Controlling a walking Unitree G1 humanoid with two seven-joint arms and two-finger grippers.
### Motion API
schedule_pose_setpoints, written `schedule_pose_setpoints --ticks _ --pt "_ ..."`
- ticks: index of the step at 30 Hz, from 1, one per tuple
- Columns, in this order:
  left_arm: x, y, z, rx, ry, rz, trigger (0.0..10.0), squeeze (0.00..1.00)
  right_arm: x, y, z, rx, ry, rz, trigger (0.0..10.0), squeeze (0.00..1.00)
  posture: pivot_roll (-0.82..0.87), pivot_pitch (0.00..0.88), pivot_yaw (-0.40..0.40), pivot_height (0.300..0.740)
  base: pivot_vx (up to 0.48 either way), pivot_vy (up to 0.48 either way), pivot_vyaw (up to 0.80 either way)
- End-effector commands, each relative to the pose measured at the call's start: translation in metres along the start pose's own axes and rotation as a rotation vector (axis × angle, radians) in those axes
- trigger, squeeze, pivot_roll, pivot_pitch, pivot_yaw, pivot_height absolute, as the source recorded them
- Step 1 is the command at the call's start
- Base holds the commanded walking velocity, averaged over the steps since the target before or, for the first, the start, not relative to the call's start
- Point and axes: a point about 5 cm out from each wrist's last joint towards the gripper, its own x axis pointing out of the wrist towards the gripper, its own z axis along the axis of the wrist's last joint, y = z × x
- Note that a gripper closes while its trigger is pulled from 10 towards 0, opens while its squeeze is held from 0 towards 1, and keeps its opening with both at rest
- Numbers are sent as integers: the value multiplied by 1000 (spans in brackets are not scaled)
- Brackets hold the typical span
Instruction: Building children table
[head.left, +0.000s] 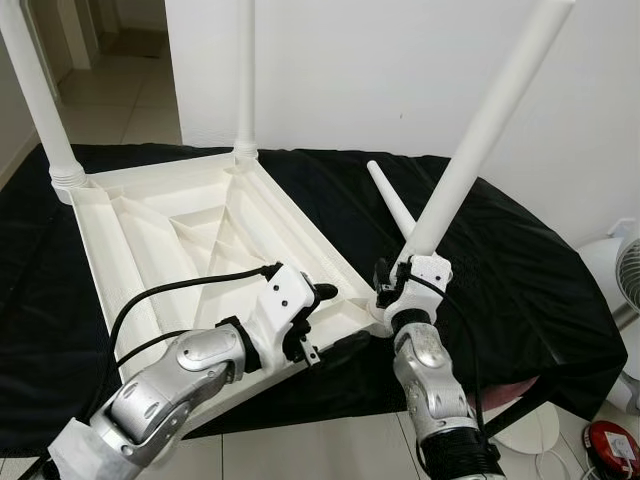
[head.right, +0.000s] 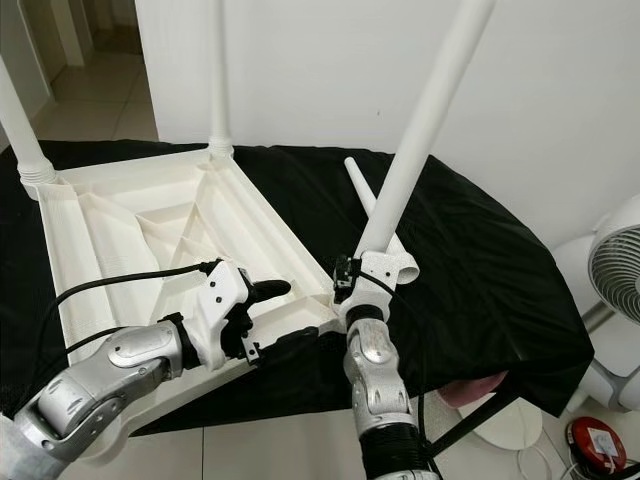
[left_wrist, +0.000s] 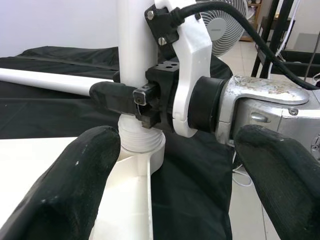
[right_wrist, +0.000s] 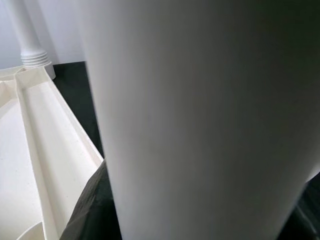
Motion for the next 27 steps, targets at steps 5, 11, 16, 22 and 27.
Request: schedule_pose_setpoints --ticks 5,11,16,22,27 --pt "2 -5 0 8 5 -108 10000 0 -2 -1 -5 50 40 -25 10000 0 -18 0 -80 740 0 0 0" --pt "4 -5 0 11 3 -111 10000 0 -4 2 9 96 -47 0 10000 0 -24 0 -76 740 0 0 0" --pt "5 -5 1 13 -1 -113 10000 0 -5 3 13 105 -66 -10 10000 0 -26 0 -75 740 0 0 0" --pt "6 -4 2 14 -7 -114 10000 0 -7 7 14 96 -74 4 10000 1000 -27 0 -75 740 0 0 0" --pt "6 -5 2 13 -12 -115 10000 0 -8 11 17 110 -91 53 10000 0 -27 0 -78 740 0 0 0"
